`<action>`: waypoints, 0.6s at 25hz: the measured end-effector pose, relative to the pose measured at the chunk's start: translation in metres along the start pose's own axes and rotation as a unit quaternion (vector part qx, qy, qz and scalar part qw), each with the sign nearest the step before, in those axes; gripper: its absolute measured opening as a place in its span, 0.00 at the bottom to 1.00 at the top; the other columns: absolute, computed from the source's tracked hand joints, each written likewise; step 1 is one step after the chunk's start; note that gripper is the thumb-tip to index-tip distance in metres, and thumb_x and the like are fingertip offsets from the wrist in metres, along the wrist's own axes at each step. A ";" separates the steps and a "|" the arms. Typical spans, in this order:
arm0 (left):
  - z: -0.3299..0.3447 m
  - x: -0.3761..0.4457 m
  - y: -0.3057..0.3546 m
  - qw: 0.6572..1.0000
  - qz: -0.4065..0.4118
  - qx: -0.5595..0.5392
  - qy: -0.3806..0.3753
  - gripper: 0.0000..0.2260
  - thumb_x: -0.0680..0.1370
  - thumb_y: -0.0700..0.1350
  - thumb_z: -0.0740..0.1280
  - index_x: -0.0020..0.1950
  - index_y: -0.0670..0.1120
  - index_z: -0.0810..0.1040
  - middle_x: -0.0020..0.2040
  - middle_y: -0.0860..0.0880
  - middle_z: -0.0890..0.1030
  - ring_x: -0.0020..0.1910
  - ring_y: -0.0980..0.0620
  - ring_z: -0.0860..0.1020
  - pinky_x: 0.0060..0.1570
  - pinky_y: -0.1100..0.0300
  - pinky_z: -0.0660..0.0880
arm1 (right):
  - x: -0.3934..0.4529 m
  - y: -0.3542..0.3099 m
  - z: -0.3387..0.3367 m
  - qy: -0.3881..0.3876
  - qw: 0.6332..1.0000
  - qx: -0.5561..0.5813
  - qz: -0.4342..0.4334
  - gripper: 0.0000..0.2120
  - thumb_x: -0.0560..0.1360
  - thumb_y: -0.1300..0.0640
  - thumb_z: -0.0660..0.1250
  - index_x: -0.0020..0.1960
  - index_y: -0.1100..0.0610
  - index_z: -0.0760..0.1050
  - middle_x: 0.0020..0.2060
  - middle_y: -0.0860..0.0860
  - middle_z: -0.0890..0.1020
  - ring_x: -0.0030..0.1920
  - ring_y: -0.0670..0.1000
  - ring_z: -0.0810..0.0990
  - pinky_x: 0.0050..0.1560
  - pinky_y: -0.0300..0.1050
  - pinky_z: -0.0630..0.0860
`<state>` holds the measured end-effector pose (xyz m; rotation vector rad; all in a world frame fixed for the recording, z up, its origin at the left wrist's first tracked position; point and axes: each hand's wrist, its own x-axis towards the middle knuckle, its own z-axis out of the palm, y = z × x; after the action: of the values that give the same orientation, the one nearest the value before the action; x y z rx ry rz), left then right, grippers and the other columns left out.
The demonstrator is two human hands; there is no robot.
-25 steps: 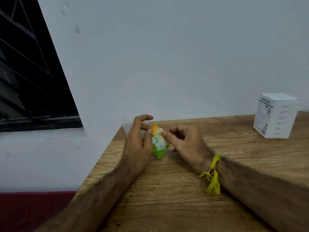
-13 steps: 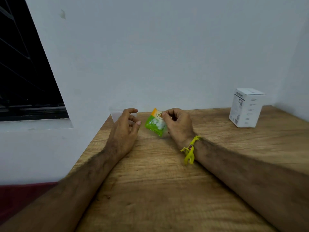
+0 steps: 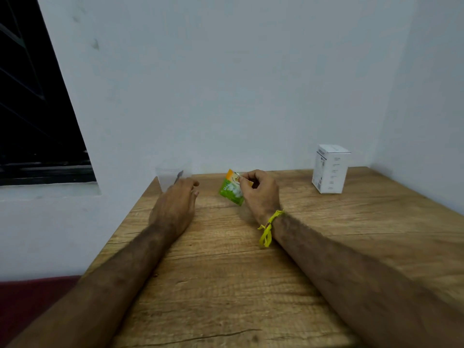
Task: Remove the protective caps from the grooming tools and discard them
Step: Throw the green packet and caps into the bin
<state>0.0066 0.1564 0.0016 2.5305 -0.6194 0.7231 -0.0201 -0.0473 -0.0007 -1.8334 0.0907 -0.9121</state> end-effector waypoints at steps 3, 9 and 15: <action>-0.001 -0.001 0.002 0.999 0.013 0.033 -0.005 0.09 0.84 0.46 0.59 0.60 0.48 0.76 0.57 0.48 0.80 0.52 0.48 0.78 0.51 0.50 0.76 | -0.003 0.002 -0.009 0.014 1.000 -0.008 -0.020 0.02 0.75 0.58 0.71 0.45 0.56 0.82 0.40 0.48 0.84 0.42 0.49 0.83 0.43 0.52 0.82; -0.005 0.005 0.008 0.997 0.018 0.079 -0.003 0.11 0.84 0.49 0.57 0.60 0.47 0.75 0.56 0.46 0.81 0.51 0.46 0.79 0.49 0.47 0.78 | -0.014 -0.013 -0.035 0.055 0.997 -0.032 -0.036 0.04 0.73 0.54 0.70 0.43 0.54 0.82 0.39 0.46 0.84 0.41 0.47 0.83 0.43 0.52 0.82; -0.004 -0.017 0.074 0.995 0.089 0.039 -0.019 0.13 0.83 0.53 0.60 0.60 0.48 0.77 0.58 0.45 0.81 0.55 0.43 0.79 0.52 0.48 0.76 | -0.040 -0.034 -0.112 0.163 0.987 0.008 0.001 0.04 0.72 0.58 0.71 0.39 0.52 0.80 0.33 0.45 0.82 0.36 0.45 0.80 0.40 0.42 0.78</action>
<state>-0.0468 0.1037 0.0155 2.5888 -0.8550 0.7751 -0.1293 -0.0994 0.0250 -1.6543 0.2869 -1.2017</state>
